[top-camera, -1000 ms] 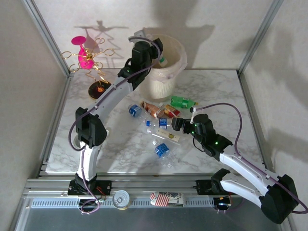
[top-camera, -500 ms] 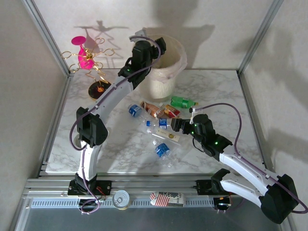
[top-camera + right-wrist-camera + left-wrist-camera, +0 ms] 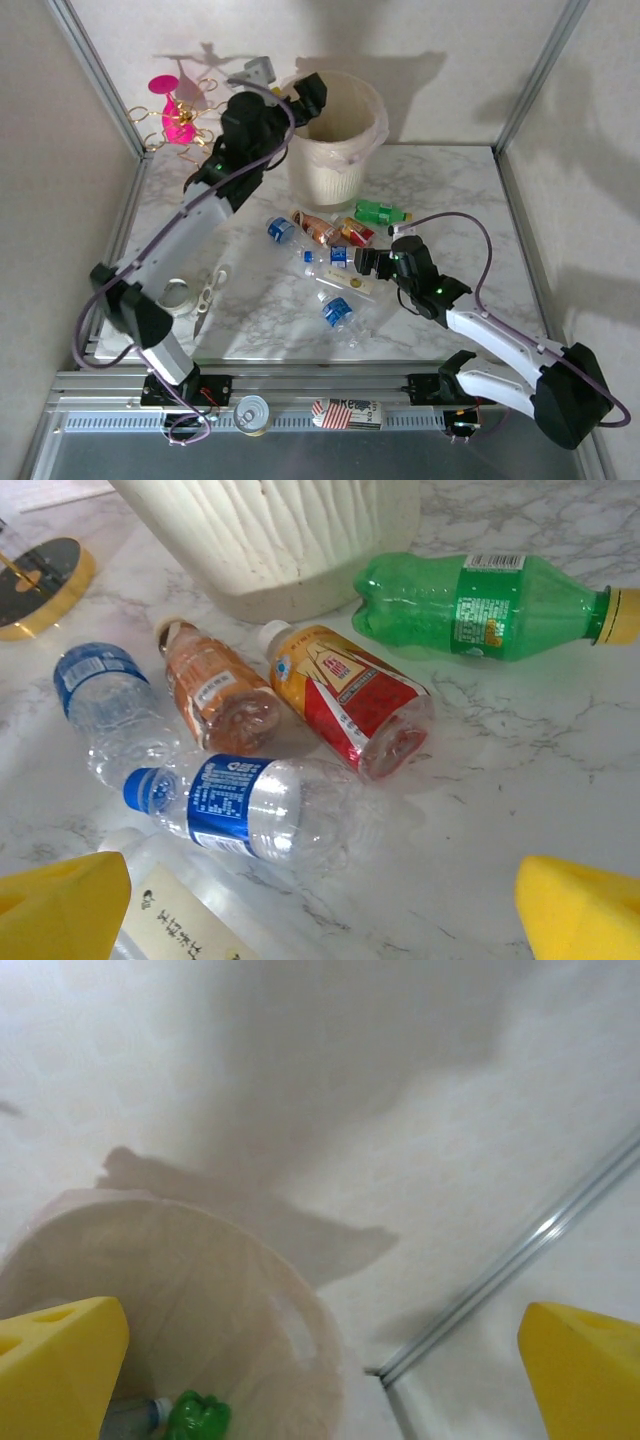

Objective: Put the plastic bottles in the bin

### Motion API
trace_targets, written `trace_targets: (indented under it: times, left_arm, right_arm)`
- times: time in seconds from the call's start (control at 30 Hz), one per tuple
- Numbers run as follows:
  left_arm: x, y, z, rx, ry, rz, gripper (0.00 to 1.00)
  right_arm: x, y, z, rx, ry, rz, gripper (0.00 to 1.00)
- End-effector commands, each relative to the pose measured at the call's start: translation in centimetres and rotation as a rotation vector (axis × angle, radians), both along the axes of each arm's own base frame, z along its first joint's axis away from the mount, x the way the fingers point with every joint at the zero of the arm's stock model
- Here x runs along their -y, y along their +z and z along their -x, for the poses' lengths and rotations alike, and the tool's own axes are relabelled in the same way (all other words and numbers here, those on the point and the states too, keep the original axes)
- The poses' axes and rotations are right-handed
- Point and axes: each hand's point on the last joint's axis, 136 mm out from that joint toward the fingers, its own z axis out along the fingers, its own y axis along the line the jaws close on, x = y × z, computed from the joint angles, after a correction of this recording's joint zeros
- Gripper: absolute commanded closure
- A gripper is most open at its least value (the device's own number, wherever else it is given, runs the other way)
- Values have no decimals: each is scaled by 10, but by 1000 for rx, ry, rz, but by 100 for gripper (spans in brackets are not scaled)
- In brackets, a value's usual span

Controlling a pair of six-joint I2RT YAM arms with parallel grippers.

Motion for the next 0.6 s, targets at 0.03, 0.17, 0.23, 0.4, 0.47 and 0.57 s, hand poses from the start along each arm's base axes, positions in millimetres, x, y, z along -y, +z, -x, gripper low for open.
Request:
trace_targets:
  times: [0.03,0.17,0.23,0.4,0.47,0.57]
  left_arm:
    - [-11,1,40,54,-48,50,0]
    - [-35,-40,71,7,-25,78,0]
    - [-48,-69,83,-35,-3,99,0]
    - [-79,-154,113,-177,61,171,0]
    - [-90,-191,124,-241,87,210,0]
    - [-98,-240,138,-339,102,256,0]
  right_arm:
    - [10,9,-18,40,-34,62,1]
    - [9,14,-32,45,13,53,1]
    - [8,14,-40,47,58,64,1]
    - [10,10,-62,26,150,117,2]
    - [12,10,-73,11,166,131,1]
    - [10,11,-87,11,197,148,1]
